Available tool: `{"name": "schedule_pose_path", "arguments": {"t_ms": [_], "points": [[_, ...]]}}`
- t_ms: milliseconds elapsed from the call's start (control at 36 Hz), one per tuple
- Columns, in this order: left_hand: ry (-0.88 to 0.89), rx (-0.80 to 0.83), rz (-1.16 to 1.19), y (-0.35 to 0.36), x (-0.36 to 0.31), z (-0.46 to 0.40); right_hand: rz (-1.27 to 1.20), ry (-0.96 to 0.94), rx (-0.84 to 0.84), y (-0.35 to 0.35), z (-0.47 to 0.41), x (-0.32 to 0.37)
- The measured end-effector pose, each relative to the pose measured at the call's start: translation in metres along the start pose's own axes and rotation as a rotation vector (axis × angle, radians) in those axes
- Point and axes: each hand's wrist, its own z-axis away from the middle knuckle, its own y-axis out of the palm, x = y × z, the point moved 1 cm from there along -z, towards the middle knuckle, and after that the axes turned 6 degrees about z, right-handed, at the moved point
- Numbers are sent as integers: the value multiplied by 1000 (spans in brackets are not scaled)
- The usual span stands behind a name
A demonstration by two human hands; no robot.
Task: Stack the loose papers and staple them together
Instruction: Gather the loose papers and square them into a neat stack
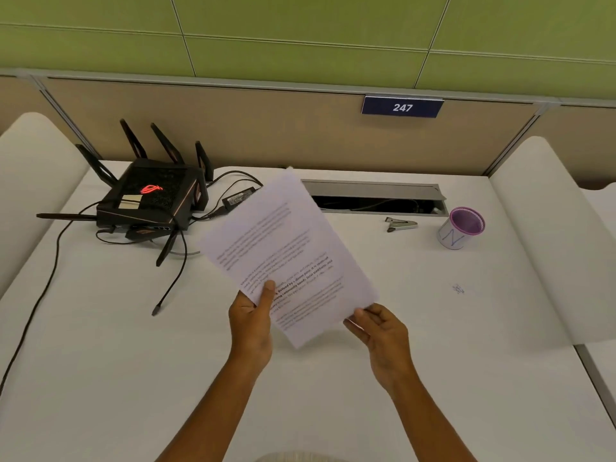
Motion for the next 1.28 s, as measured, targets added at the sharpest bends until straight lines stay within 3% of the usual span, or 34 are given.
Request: {"name": "schedule_pose_path", "arguments": {"t_ms": [111,222,361,417,611,750,917,1083,1278], "points": [[-98,21,201,11,1,7,-62,23,70,27,7,1],[-123,34,206,13,7,11,-33,32,32,45,9,6],[-72,-45,243,-13,-11,-12,163,-6,-21,32,-2,23],[-51,-37,181,-32,-25,-28,245,-33,-34,21,-8,31],[-63,247,-334,-65,-55,-60,430,-111,-26,-3,-22,45],[-36,259,-479,-48,-43,-58,483,-156,-27,-5,-26,37],[80,162,-459,-34,-24,-49,414,-197,-103,-9,-25,24],[44,181,-504,-38,10,-43,462,-125,-155,-12,-31,-12],[124,176,-498,-34,5,-40,442,-146,-207,-12,-31,-14]]}}
